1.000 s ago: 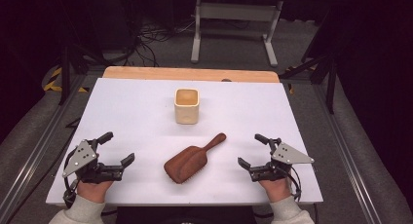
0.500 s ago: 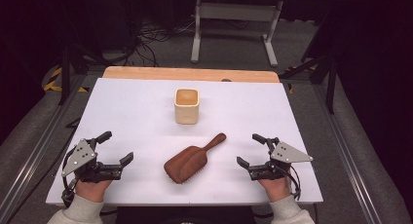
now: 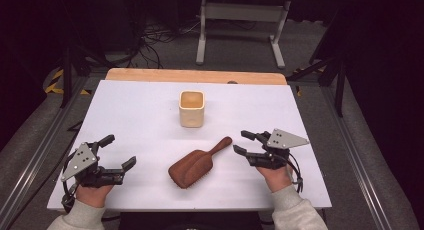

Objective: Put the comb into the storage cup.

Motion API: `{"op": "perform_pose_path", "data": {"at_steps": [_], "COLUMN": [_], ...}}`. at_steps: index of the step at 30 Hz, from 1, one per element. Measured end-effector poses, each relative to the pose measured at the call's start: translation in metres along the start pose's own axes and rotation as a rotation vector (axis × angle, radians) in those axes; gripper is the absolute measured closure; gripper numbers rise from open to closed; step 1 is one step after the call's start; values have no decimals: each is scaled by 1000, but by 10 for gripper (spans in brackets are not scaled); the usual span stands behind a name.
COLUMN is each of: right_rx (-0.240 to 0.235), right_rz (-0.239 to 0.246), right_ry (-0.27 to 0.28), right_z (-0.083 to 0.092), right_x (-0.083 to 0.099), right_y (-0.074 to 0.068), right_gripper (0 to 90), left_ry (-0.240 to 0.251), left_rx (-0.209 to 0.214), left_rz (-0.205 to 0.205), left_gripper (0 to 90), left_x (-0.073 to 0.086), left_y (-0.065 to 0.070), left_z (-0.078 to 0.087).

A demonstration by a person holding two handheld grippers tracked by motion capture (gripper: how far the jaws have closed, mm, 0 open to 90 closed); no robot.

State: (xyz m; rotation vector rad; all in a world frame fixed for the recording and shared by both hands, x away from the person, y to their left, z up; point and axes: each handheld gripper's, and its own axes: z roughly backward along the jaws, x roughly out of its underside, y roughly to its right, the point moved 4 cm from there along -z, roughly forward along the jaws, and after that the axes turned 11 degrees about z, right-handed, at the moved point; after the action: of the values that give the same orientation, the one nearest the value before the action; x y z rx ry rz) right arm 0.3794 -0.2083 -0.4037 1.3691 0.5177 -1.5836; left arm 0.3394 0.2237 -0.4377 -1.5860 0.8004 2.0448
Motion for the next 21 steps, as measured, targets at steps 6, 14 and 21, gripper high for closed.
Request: {"op": "perform_pose_path", "data": {"at_steps": [6, 14, 21], "right_rx": [-18, -41, -79], "right_rz": [53, 72, 103], "right_ry": [-87, -168, -250], "right_z": [-17, -42, -61], "right_x": [-18, -32, -37], "right_y": [6, 18, 27], "right_gripper": [897, 899, 899], "left_ry": [0, -3, -4], "left_rx": [1, 1, 3], "left_rz": [-4, -6, -6], "left_gripper": [33, 34, 34], "left_x": [-1, -1, 0], "left_y": [0, 0, -1], "left_z": [1, 1, 1]}}
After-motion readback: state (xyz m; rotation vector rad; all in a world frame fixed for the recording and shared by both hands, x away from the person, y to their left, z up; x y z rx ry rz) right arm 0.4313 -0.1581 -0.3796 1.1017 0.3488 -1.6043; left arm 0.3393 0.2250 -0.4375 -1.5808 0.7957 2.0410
